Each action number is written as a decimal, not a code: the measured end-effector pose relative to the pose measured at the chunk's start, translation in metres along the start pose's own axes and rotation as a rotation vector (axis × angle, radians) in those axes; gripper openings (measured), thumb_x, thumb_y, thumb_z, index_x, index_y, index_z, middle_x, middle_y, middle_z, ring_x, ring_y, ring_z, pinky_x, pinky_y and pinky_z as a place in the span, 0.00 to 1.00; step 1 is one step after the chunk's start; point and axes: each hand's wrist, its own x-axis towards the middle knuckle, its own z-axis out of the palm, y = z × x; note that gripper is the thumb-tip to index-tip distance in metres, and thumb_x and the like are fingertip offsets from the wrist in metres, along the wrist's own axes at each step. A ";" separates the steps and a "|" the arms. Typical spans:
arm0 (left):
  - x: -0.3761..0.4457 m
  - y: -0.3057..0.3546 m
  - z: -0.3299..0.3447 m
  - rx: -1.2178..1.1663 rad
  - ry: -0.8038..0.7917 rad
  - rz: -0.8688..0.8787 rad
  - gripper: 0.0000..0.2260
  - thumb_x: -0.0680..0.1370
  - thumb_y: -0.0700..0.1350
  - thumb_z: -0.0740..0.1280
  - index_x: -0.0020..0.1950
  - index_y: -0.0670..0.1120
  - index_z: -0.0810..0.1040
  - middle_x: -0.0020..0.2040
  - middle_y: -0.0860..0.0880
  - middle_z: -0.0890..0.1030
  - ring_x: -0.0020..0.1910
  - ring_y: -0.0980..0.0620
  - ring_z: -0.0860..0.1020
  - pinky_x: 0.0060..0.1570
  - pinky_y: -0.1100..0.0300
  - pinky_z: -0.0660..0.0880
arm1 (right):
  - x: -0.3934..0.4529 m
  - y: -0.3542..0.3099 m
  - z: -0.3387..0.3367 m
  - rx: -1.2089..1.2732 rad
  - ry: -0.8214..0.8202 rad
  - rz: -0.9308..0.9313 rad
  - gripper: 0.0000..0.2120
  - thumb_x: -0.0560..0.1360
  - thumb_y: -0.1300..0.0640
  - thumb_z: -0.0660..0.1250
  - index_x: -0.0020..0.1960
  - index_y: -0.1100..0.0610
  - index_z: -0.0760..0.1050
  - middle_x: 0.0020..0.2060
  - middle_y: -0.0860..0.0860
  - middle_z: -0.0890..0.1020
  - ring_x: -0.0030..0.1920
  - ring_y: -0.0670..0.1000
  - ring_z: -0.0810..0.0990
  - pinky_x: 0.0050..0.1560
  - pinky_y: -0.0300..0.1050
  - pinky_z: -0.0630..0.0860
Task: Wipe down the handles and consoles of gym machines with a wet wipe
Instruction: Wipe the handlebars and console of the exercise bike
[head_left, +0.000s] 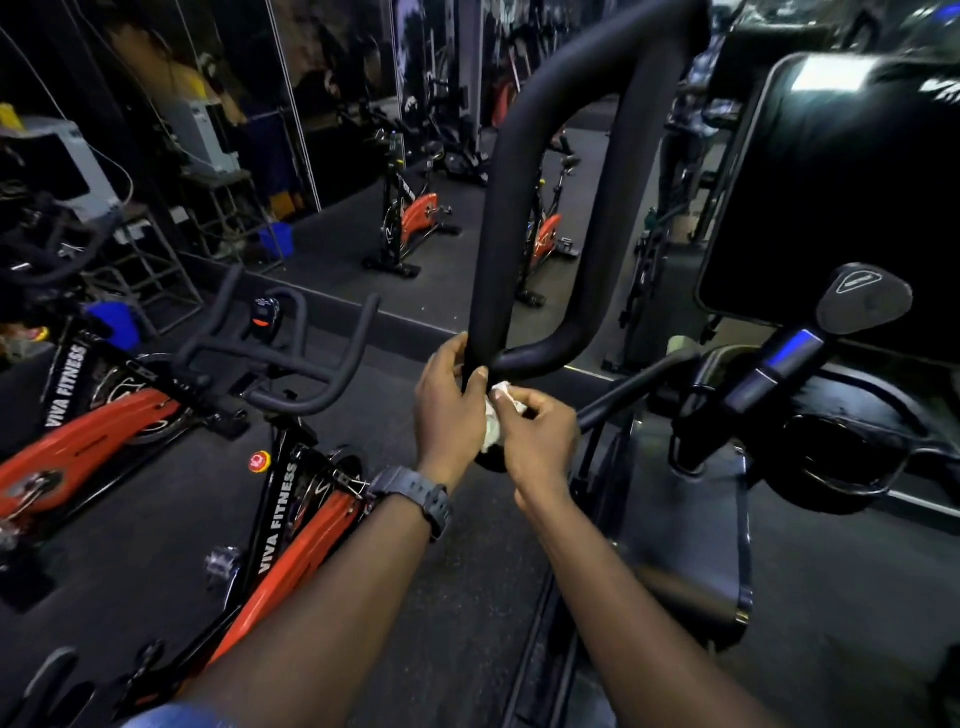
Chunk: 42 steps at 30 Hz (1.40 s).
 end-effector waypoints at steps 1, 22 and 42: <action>0.000 0.001 0.000 0.001 -0.006 -0.008 0.18 0.80 0.40 0.66 0.69 0.51 0.76 0.61 0.53 0.81 0.58 0.58 0.79 0.62 0.54 0.77 | 0.000 -0.006 -0.003 -0.098 0.008 -0.130 0.06 0.74 0.52 0.73 0.46 0.53 0.86 0.37 0.46 0.86 0.39 0.44 0.84 0.42 0.47 0.80; 0.002 0.001 -0.008 0.012 -0.111 0.000 0.21 0.81 0.37 0.64 0.74 0.49 0.73 0.67 0.51 0.77 0.65 0.51 0.77 0.66 0.49 0.75 | 0.018 -0.076 -0.008 -1.139 0.033 -0.645 0.11 0.80 0.57 0.61 0.59 0.58 0.65 0.42 0.58 0.82 0.42 0.64 0.82 0.36 0.51 0.72; 0.046 0.083 -0.092 -0.049 0.018 0.068 0.14 0.80 0.44 0.62 0.65 0.50 0.79 0.57 0.49 0.84 0.57 0.48 0.81 0.62 0.49 0.76 | 0.032 -0.137 0.016 -0.338 -0.299 -0.338 0.13 0.63 0.47 0.69 0.44 0.36 0.70 0.44 0.48 0.80 0.41 0.55 0.81 0.47 0.59 0.81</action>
